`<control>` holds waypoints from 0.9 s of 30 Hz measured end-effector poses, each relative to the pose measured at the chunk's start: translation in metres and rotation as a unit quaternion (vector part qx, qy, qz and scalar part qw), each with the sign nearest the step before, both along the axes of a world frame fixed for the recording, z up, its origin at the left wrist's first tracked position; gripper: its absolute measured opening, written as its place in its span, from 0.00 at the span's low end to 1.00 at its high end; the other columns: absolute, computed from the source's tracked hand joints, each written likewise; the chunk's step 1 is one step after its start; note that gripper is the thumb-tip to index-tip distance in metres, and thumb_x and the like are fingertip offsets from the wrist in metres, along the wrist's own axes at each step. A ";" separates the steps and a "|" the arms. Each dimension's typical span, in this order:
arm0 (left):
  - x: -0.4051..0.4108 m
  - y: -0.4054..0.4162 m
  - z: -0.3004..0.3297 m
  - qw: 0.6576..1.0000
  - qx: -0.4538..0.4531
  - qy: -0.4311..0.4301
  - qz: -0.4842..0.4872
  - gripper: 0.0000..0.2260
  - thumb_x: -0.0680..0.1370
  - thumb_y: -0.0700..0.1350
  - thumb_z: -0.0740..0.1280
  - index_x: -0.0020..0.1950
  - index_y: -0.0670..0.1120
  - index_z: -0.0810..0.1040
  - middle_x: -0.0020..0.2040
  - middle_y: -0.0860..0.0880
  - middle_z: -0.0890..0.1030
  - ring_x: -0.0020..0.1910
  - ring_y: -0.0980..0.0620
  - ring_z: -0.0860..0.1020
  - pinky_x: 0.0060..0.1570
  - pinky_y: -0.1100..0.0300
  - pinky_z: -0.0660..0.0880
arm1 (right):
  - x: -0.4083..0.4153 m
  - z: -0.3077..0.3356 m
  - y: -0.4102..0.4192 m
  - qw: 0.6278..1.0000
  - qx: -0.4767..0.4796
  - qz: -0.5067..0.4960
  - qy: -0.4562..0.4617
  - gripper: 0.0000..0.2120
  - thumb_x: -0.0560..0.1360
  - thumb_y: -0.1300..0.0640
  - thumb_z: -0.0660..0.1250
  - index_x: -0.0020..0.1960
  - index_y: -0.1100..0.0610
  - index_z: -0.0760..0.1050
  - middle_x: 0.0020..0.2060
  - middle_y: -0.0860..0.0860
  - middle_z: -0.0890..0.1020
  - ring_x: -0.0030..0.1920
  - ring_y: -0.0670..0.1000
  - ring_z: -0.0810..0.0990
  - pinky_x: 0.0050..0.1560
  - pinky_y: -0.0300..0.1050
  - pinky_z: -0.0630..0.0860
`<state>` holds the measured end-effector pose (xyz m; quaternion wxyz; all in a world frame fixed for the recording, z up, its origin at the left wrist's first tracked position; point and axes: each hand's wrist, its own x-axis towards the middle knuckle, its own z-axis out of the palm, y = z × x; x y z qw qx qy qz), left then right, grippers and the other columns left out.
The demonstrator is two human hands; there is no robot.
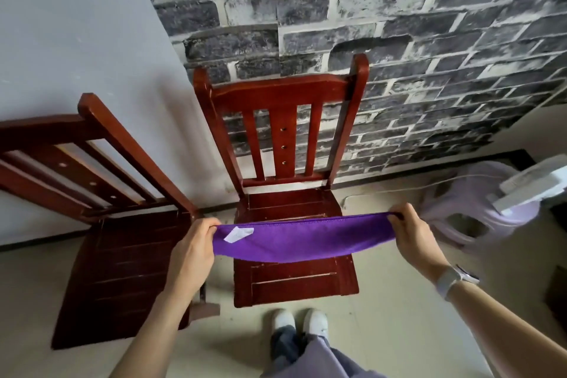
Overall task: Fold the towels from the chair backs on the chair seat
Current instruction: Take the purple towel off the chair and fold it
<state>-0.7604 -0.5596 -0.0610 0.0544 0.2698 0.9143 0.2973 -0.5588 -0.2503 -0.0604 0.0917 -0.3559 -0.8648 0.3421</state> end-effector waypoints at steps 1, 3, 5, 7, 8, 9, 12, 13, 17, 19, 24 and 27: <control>0.004 -0.003 -0.006 1.000 -0.005 -0.008 0.007 0.07 0.77 0.36 0.60 0.51 0.39 0.76 0.49 0.42 0.81 0.46 0.40 0.81 0.42 0.49 0.76 | 0.002 -0.005 -0.003 1.000 -0.003 0.001 -0.008 0.03 0.78 0.63 0.58 0.50 0.59 0.70 0.41 0.54 0.76 0.40 0.58 0.75 0.43 0.49 0.71; 0.010 -0.008 -0.018 1.000 -0.017 -0.019 0.013 0.07 0.77 0.35 0.60 0.51 0.39 0.76 0.48 0.43 0.81 0.46 0.41 0.81 0.42 0.52 0.75 | 0.005 -0.016 -0.008 1.000 -0.013 -0.001 -0.023 0.04 0.77 0.63 0.59 0.50 0.60 0.71 0.41 0.53 0.76 0.41 0.57 0.75 0.44 0.48 0.70; 0.010 -0.011 -0.033 0.998 -0.030 -0.043 0.029 0.07 0.77 0.36 0.60 0.51 0.39 0.76 0.48 0.43 0.81 0.46 0.41 0.80 0.43 0.53 0.74 | 0.004 -0.029 -0.008 0.999 -0.030 -0.009 -0.042 0.04 0.77 0.63 0.60 0.50 0.60 0.72 0.41 0.52 0.76 0.43 0.59 0.76 0.46 0.51 0.72; 0.003 -0.008 -0.048 0.996 -0.044 -0.066 0.044 0.07 0.77 0.36 0.59 0.51 0.40 0.77 0.48 0.44 0.80 0.47 0.41 0.79 0.45 0.53 0.73 | -0.002 -0.046 -0.005 0.997 -0.050 -0.013 -0.057 0.04 0.77 0.62 0.60 0.50 0.59 0.73 0.42 0.51 0.77 0.46 0.60 0.77 0.49 0.53 0.72; -0.003 -0.003 -0.057 0.995 -0.054 -0.074 0.046 0.08 0.77 0.35 0.59 0.51 0.40 0.77 0.49 0.43 0.80 0.48 0.41 0.79 0.45 0.52 0.73 | -0.007 -0.056 -0.002 0.996 -0.057 -0.016 -0.066 0.04 0.77 0.62 0.61 0.50 0.60 0.73 0.42 0.52 0.77 0.47 0.60 0.77 0.50 0.52 0.72; -0.010 0.002 -0.066 0.994 -0.064 -0.076 0.045 0.08 0.77 0.35 0.59 0.52 0.39 0.77 0.49 0.43 0.80 0.48 0.41 0.79 0.46 0.51 0.74 | -0.013 -0.066 0.002 0.995 -0.061 -0.015 -0.074 0.04 0.77 0.62 0.61 0.50 0.60 0.73 0.42 0.52 0.77 0.47 0.60 0.77 0.50 0.52 0.72; -0.038 0.017 -0.106 0.992 -0.102 -0.073 0.030 0.08 0.78 0.36 0.59 0.53 0.39 0.76 0.51 0.40 0.80 0.49 0.38 0.79 0.46 0.48 0.74 | -0.038 -0.108 0.015 0.993 -0.063 -0.005 -0.097 0.05 0.77 0.61 0.62 0.51 0.61 0.74 0.45 0.58 0.80 0.49 0.61 0.78 0.50 0.51 0.72; -0.048 0.022 -0.122 0.990 -0.117 -0.071 0.027 0.08 0.78 0.37 0.59 0.53 0.38 0.76 0.51 0.40 0.80 0.49 0.38 0.78 0.45 0.47 0.73 | -0.047 -0.126 0.020 0.992 -0.064 0.001 -0.106 0.06 0.77 0.61 0.62 0.51 0.62 0.75 0.46 0.59 0.81 0.49 0.62 0.78 0.50 0.51 0.72; -0.085 0.049 -0.190 0.986 -0.153 -0.070 0.017 0.09 0.79 0.38 0.58 0.54 0.38 0.77 0.51 0.38 0.81 0.48 0.37 0.78 0.44 0.52 0.69 | -0.089 -0.203 0.046 0.989 -0.062 0.024 -0.135 0.07 0.76 0.61 0.63 0.50 0.63 0.76 0.46 0.60 0.82 0.49 0.61 0.79 0.48 0.50 0.72; -0.104 0.059 -0.226 0.986 -0.158 -0.058 0.006 0.10 0.79 0.38 0.58 0.55 0.39 0.77 0.50 0.38 0.81 0.47 0.38 0.79 0.42 0.53 0.68 | -0.110 -0.239 0.061 0.988 -0.042 0.037 -0.143 0.07 0.75 0.61 0.64 0.49 0.63 0.78 0.47 0.61 0.81 0.49 0.61 0.78 0.48 0.48 0.71; -0.141 0.074 -0.286 0.977 -0.214 -0.008 0.004 0.10 0.80 0.44 0.57 0.57 0.45 0.75 0.48 0.38 0.81 0.46 0.35 0.79 0.39 0.48 0.73 | -0.149 -0.295 0.083 0.990 0.030 0.047 -0.130 0.08 0.74 0.60 0.65 0.49 0.62 0.80 0.47 0.62 0.78 0.48 0.62 0.77 0.47 0.47 0.70; -0.151 0.083 -0.295 0.977 -0.213 0.022 0.020 0.11 0.80 0.43 0.58 0.56 0.41 0.76 0.49 0.35 0.80 0.47 0.33 0.77 0.42 0.46 0.72 | -0.161 -0.305 0.086 0.992 0.052 0.036 -0.108 0.09 0.74 0.59 0.66 0.50 0.61 0.81 0.47 0.62 0.77 0.49 0.62 0.76 0.49 0.48 0.70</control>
